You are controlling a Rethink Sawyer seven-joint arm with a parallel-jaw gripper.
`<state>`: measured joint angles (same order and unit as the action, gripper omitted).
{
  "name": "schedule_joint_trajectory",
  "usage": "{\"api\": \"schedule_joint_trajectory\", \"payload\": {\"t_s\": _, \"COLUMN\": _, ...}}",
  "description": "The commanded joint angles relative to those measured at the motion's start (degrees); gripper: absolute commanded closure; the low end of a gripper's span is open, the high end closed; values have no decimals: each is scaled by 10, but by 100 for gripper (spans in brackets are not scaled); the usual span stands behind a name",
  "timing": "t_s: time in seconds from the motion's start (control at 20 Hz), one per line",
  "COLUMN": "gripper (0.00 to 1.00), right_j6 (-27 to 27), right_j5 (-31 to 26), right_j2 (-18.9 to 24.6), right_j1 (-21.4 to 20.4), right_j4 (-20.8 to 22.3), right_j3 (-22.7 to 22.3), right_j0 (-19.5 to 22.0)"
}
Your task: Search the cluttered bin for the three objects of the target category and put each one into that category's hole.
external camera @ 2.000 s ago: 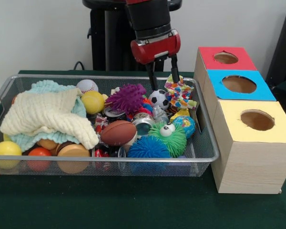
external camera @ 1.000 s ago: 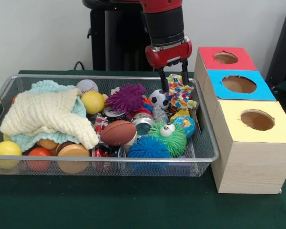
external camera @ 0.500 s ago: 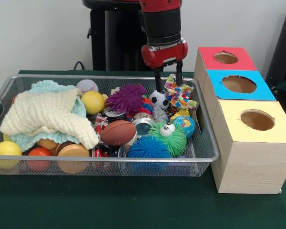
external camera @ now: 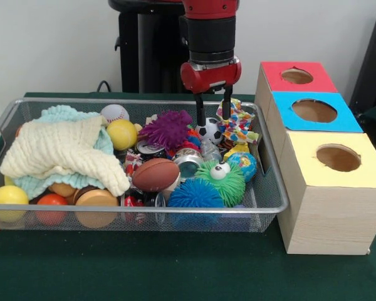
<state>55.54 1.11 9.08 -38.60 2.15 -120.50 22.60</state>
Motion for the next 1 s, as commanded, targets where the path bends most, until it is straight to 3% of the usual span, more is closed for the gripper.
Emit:
{"api": "schedule_joint_trajectory", "payload": {"t_s": 0.05, "gripper": 0, "right_j6": 84, "right_j5": 34, "right_j2": -36, "right_j1": 23, "right_j4": 32, "right_j3": 84, "right_j0": -15}}
{"api": "schedule_joint_trajectory", "payload": {"t_s": 0.35, "gripper": 0, "right_j6": 99, "right_j5": 52, "right_j2": -45, "right_j1": 42, "right_j4": 43, "right_j3": 92, "right_j0": -17}}
{"api": "schedule_joint_trajectory", "payload": {"t_s": 1.0, "gripper": 0, "right_j6": 145, "right_j5": 91, "right_j2": -2, "right_j1": 85, "right_j4": 28, "right_j3": 73, "right_j0": 28}}
